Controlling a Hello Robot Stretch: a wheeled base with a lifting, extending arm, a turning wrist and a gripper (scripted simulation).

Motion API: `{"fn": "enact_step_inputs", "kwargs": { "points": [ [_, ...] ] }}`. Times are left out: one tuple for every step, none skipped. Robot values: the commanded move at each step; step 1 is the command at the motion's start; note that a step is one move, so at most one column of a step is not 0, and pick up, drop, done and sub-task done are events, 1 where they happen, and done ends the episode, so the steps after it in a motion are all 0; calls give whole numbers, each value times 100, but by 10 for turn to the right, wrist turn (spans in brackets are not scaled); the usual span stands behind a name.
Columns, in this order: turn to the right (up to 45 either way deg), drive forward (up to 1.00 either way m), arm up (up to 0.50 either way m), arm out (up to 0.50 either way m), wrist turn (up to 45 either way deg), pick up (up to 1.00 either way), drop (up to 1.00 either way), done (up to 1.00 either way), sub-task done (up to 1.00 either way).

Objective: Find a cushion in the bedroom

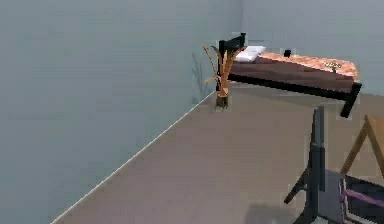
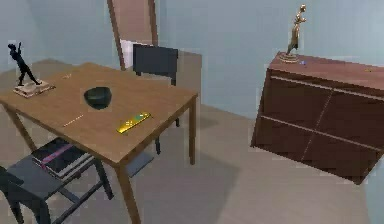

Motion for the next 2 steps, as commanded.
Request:
{"fn": "enact_step_inputs", "kwargs": {
  "points": [
    [60,0,0,0,0,0,0,0,0],
    [0,80,0,0,0,0,0,0,0]
  ]
}}
